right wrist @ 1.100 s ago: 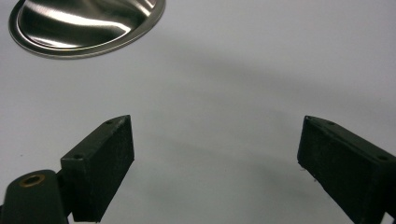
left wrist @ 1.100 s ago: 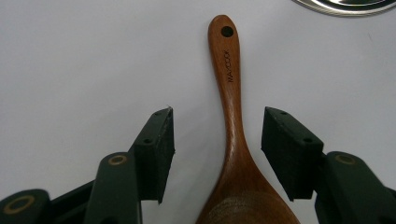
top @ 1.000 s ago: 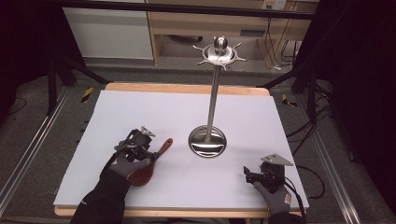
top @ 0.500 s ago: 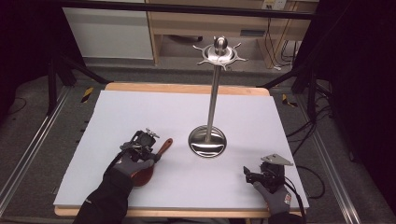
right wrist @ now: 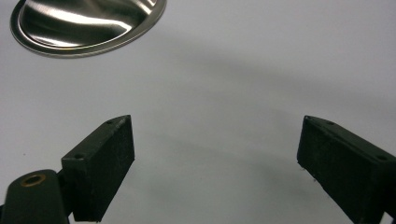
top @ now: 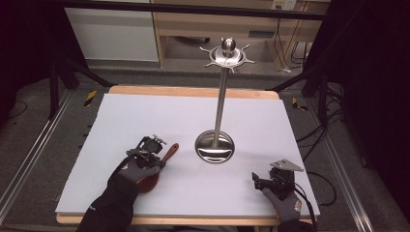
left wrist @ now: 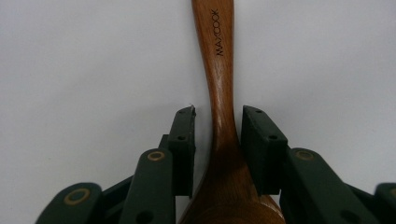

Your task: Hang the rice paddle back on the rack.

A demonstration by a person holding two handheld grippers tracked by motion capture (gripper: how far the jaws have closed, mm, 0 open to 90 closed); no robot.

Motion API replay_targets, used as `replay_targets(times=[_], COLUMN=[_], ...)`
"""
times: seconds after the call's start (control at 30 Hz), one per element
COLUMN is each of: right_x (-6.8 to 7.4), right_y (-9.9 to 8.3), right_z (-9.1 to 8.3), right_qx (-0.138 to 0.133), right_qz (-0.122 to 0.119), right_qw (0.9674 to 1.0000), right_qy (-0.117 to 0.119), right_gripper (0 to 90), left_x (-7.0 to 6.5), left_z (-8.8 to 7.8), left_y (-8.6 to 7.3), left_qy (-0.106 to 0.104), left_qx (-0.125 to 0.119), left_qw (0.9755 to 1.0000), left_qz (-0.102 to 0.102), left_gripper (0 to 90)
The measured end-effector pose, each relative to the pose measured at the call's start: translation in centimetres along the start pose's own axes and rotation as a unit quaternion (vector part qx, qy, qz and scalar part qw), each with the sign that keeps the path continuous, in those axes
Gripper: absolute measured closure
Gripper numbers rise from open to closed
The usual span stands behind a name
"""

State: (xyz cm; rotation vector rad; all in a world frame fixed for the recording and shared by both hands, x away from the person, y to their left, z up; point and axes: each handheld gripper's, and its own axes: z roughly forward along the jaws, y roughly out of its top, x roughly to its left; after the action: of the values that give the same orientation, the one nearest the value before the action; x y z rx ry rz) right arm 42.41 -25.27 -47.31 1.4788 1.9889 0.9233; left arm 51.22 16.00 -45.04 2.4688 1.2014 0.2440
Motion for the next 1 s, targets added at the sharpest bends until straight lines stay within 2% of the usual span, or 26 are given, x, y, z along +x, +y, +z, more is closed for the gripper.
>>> replay_targets(times=[0.27,0.73,1.0], right_x=[0.02,0.02,-0.01], right_y=[0.01,0.00,0.00], right_z=[-0.02,0.05,0.09], right_qx=[0.001,0.002,0.003], right_qz=[0.002,0.002,0.001], right_qw=[1.0000,1.0000,1.0000], right_qy=[0.003,0.001,0.002], right_gripper=[11.5,11.5,11.5], left_x=[-0.32,-0.18,-0.02], left_z=[0.11,0.13,0.08], left_y=[0.19,0.55,0.65], left_qy=[0.009,0.007,0.003], left_qx=[0.008,0.020,0.025], left_qw=[0.9999,0.9998,0.9997], left_qz=[0.000,-0.008,-0.002], left_gripper=[66.9,73.9,75.1])
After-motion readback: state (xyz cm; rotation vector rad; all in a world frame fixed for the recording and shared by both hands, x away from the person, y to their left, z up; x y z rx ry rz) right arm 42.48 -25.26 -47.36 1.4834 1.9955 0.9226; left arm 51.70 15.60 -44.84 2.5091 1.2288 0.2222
